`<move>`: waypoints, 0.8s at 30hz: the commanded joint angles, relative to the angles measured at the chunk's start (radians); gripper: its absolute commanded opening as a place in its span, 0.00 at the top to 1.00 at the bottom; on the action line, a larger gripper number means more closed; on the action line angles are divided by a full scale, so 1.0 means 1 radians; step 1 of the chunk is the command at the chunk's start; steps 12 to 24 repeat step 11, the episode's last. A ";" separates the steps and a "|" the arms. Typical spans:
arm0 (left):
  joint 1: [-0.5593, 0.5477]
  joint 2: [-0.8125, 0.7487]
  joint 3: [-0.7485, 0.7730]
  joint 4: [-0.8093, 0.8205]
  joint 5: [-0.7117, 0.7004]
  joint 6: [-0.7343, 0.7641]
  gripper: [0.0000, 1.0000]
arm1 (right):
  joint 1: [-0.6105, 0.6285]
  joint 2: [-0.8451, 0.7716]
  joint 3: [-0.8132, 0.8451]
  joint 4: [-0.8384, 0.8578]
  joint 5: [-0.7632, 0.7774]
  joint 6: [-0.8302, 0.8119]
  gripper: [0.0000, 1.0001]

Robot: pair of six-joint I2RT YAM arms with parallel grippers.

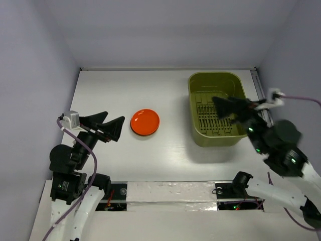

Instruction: Unload the plates from the dish rack

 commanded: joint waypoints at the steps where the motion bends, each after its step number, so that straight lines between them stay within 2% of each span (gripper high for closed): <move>1: 0.005 0.035 0.076 0.055 -0.042 0.004 0.02 | 0.005 -0.212 -0.066 0.044 0.177 -0.086 0.00; 4: 0.005 0.063 0.113 0.058 -0.074 0.013 0.02 | 0.005 -0.355 -0.100 0.055 0.293 -0.117 0.00; 7: 0.005 0.090 0.142 0.040 -0.094 0.025 0.02 | 0.005 -0.407 -0.109 0.041 0.312 -0.117 0.00; 24: 0.005 0.106 0.153 0.034 -0.112 0.041 0.01 | 0.005 -0.388 -0.123 0.028 0.303 -0.106 0.00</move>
